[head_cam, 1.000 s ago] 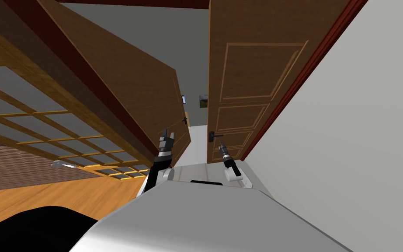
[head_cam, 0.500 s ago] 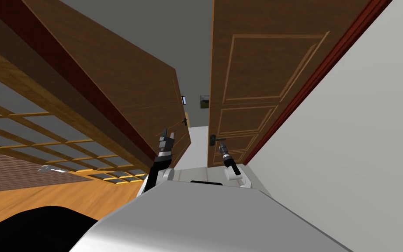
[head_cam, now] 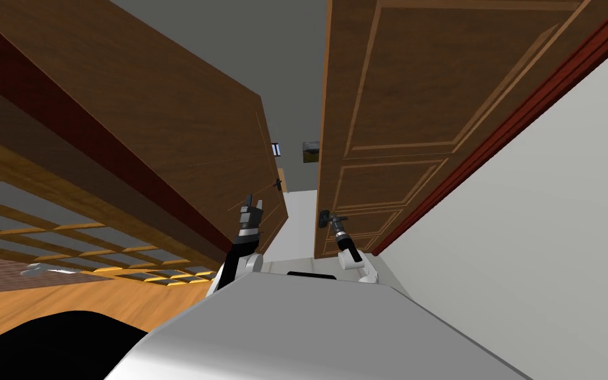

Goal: Push the door open

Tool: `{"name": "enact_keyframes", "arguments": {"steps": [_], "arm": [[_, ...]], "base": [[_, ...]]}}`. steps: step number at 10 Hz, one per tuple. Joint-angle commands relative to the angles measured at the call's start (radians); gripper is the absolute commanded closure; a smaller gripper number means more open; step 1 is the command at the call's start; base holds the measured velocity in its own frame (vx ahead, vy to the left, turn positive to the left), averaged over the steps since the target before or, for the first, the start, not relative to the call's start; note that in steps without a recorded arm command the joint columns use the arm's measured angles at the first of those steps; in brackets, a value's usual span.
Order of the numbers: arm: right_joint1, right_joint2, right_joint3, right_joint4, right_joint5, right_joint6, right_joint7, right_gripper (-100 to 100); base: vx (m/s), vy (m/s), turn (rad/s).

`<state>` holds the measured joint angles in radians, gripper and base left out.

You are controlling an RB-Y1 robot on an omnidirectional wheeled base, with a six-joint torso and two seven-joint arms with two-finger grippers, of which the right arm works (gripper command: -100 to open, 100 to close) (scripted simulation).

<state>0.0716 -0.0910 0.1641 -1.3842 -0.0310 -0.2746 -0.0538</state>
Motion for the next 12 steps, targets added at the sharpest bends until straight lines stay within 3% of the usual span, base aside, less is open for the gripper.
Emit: {"name": "enact_keyframes", "arguments": {"steps": [1,6,12], "arm": [[0.001,0.000,0.000,-0.001,0.000,0.000,0.000,100],[0.001,0.000,0.000,-0.001,0.000,0.000,0.000,100],[-0.019,-0.004,-0.062,0.016,-0.004,0.001,0.014,100]], "base": [[-0.012,-0.001,-0.005],[-0.008,-0.002,0.004],[0.157,0.068,-0.047]]}}
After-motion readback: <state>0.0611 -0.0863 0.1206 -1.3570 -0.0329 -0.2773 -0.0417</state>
